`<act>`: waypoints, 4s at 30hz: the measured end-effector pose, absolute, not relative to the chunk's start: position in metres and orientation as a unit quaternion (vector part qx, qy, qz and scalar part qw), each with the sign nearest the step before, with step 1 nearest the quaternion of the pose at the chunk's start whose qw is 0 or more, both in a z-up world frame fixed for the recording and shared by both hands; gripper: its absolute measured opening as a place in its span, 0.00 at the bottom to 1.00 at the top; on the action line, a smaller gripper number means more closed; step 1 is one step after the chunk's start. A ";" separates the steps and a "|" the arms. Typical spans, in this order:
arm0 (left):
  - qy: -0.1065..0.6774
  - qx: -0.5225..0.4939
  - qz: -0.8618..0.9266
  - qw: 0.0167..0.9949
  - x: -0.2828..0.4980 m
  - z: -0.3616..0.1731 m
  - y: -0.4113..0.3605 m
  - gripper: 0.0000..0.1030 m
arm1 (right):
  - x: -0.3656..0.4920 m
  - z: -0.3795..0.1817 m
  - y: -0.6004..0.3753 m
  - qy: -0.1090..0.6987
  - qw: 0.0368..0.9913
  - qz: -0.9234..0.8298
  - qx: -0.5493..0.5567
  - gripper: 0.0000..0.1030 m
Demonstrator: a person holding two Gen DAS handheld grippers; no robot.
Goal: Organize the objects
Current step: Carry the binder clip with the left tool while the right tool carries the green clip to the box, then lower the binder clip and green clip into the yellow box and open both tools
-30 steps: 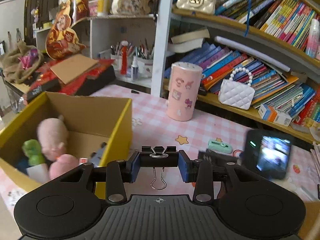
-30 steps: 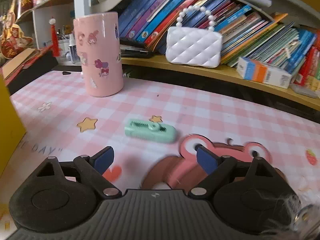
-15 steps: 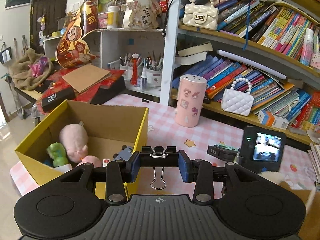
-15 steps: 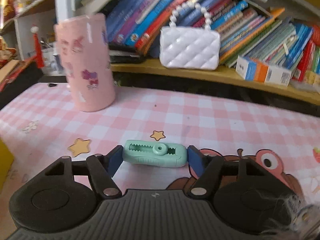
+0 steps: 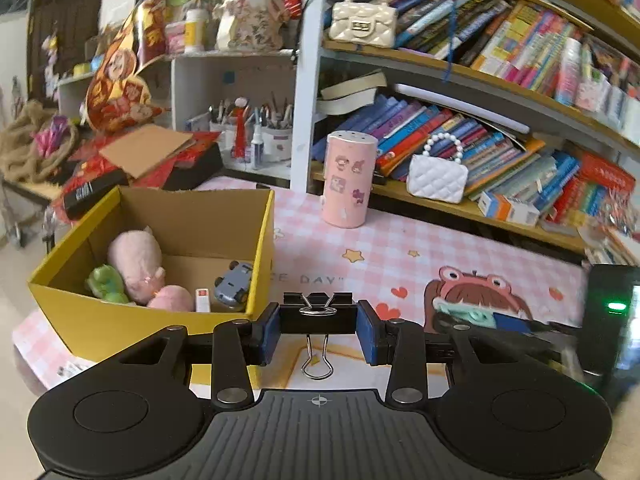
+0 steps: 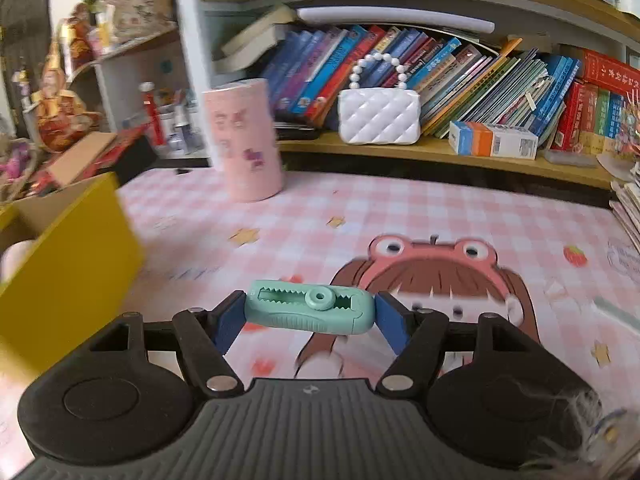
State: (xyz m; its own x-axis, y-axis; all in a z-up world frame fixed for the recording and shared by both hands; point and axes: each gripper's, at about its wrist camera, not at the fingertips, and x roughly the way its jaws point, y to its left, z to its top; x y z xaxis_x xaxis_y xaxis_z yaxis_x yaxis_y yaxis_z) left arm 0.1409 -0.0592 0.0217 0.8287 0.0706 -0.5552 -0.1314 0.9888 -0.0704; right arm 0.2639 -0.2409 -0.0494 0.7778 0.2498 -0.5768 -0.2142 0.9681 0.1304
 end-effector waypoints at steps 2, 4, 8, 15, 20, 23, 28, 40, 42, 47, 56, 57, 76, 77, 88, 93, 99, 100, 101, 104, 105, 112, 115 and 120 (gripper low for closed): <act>0.286 -0.035 0.047 0.956 0.131 0.019 -0.057 0.37 | 0.238 -0.044 -0.242 0.317 0.939 0.132 0.028 0.66; 0.287 -0.033 0.036 0.957 0.123 0.018 -0.051 0.37 | 0.214 -0.040 -0.241 0.322 0.936 0.137 0.025 0.66; 0.290 -0.037 0.016 0.956 0.106 0.013 -0.036 0.37 | 0.170 -0.037 -0.234 0.336 0.932 0.133 0.018 0.66; 0.306 -0.049 -0.022 0.951 0.080 0.003 -0.004 0.37 | 0.129 -0.034 -0.211 0.349 0.932 0.100 0.012 0.66; 0.296 -0.050 -0.034 0.953 0.063 0.005 0.023 0.37 | 0.107 -0.031 -0.185 0.352 0.932 0.088 0.009 0.66; 0.296 -0.051 -0.033 0.953 0.056 0.003 0.040 0.37 | 0.095 -0.029 -0.166 0.350 0.932 0.093 0.002 0.66; 0.309 -0.059 -0.030 0.949 0.045 -0.001 0.069 0.37 | 0.079 -0.025 -0.132 0.343 0.933 0.107 -0.010 0.66; 0.302 -0.068 -0.004 0.951 0.018 0.000 0.128 0.37 | 0.060 -0.022 -0.060 0.336 0.928 0.155 -0.033 0.66; 0.299 -0.069 -0.004 0.952 0.015 0.001 0.135 0.37 | 0.057 -0.021 -0.051 0.335 0.928 0.159 -0.036 0.66; 0.298 -0.067 -0.013 0.952 0.010 0.001 0.144 0.37 | 0.054 -0.019 -0.037 0.336 0.928 0.158 -0.035 0.66; 0.308 -0.068 -0.025 0.949 0.005 -0.005 0.155 0.37 | 0.045 -0.020 -0.025 0.343 0.926 0.153 -0.030 0.66; 0.309 -0.068 -0.025 0.948 0.004 -0.006 0.154 0.37 | 0.044 -0.021 -0.024 0.345 0.926 0.153 -0.028 0.66; 0.249 -0.088 0.009 0.965 0.063 0.025 0.176 0.37 | 0.100 0.008 0.004 0.283 0.939 0.189 -0.059 0.66; 0.243 -0.089 0.009 0.966 0.071 0.028 0.176 0.37 | 0.107 0.012 0.005 0.273 0.941 0.189 -0.063 0.66; 0.269 -0.106 0.004 0.957 0.165 0.022 0.168 0.37 | 0.212 0.014 0.027 0.263 0.932 0.224 -0.111 0.66; 0.309 -0.112 0.017 0.944 0.190 0.001 0.168 0.37 | 0.246 -0.006 0.042 0.289 0.909 0.256 -0.154 0.66; 0.356 -0.107 0.029 0.928 0.212 -0.018 0.167 0.37 | 0.272 -0.023 0.053 0.331 0.880 0.286 -0.183 0.66; 0.362 -0.106 0.029 0.926 0.214 -0.020 0.166 0.37 | 0.275 -0.025 0.053 0.340 0.876 0.288 -0.184 0.66; 0.366 -0.107 0.029 0.924 0.216 -0.022 0.166 0.37 | 0.279 -0.026 0.053 0.350 0.871 0.293 -0.181 0.66; 0.377 -0.117 0.032 0.918 0.222 -0.026 0.167 0.37 | 0.285 -0.032 0.052 0.367 0.862 0.300 -0.178 0.66; 0.380 -0.120 0.033 0.917 0.223 -0.027 0.167 0.37 | 0.286 -0.033 0.052 0.366 0.862 0.302 -0.180 0.66; 0.382 -0.114 0.042 0.916 0.227 -0.025 0.163 0.42 | 0.287 -0.034 0.051 0.364 0.862 0.303 -0.182 0.66; 0.366 -0.109 0.047 0.923 0.222 -0.015 0.159 0.69 | 0.286 -0.032 0.048 0.355 0.865 0.311 -0.173 0.68; 0.315 -0.108 0.039 0.942 0.199 0.013 0.153 0.70 | 0.264 -0.009 0.025 0.303 0.892 0.302 -0.146 0.70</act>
